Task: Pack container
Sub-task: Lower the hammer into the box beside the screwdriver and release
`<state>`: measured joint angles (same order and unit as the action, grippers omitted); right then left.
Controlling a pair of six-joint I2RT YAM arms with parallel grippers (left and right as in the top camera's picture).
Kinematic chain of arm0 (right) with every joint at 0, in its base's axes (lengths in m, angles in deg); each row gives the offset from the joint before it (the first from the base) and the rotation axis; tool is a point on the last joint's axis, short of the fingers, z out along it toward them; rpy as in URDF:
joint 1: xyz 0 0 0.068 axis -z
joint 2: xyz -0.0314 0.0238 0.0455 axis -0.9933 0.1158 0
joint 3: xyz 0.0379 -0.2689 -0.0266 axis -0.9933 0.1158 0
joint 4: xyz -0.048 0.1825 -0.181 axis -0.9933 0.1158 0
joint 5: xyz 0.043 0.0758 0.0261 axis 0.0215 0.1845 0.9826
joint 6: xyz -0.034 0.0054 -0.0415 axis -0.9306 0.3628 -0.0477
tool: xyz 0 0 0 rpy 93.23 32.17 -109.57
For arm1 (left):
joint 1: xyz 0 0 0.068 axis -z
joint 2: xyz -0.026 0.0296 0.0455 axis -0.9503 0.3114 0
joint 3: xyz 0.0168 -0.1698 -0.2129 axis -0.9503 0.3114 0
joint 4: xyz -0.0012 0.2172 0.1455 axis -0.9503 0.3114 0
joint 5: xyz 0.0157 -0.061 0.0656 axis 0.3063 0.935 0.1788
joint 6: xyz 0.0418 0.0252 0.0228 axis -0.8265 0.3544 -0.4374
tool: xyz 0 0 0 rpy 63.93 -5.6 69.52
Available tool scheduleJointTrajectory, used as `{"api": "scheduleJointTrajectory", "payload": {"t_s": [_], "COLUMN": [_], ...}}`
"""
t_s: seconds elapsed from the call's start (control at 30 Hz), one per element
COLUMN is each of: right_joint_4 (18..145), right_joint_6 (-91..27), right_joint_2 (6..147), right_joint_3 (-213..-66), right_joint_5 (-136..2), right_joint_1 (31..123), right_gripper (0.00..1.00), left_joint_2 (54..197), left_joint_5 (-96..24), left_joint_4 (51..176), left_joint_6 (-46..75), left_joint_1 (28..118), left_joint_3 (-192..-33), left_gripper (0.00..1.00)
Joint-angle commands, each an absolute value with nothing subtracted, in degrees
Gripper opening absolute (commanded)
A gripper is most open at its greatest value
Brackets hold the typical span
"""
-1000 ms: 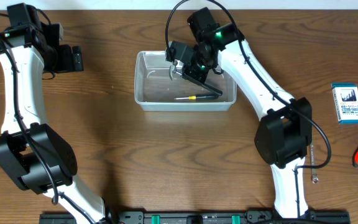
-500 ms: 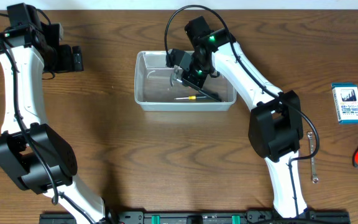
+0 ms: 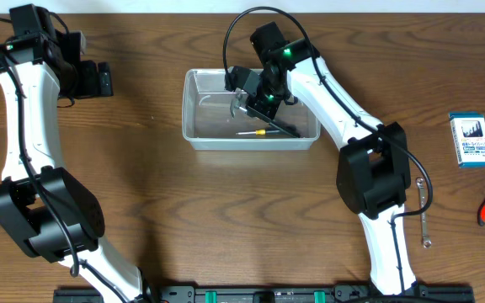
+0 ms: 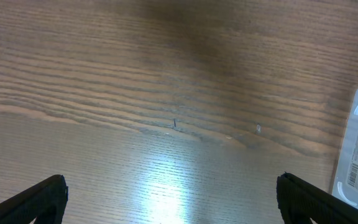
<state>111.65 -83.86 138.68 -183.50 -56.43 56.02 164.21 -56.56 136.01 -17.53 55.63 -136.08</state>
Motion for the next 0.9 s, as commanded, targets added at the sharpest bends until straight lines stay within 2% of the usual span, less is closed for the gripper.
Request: {"api": "scheduleJointTrajectory", "payload": {"t_s": [0.0, 0.6, 0.7, 0.87], "right_joint_4": [111.44, 110.98, 110.78, 110.04], "right_joint_6": [-82.81, -81.54, -81.23, -80.23], "right_joint_2": [140.38, 140.38, 140.38, 140.38], "right_joint_3": [-183.65, -183.65, -183.65, -183.67], "right_joint_5": [-54.96, -55.33, -55.38, -55.38], "right_joint_1": [55.95, 55.95, 55.95, 55.95], "right_gripper": [0.01, 0.12, 0.2, 0.21], "left_joint_2": [164.63, 164.63, 164.63, 164.63], "left_joint_5": [-57.23, -57.23, -57.23, -57.23], "left_joint_4": [136.16, 136.16, 136.16, 136.16], "left_joint_6": [-18.08, -18.08, -18.08, -18.08], "left_joint_1": [55.5, 55.5, 55.5, 55.5], "left_joint_3": [-135.65, -135.65, -135.65, -135.67], "left_gripper": [0.98, 0.98, 0.98, 0.98]}}
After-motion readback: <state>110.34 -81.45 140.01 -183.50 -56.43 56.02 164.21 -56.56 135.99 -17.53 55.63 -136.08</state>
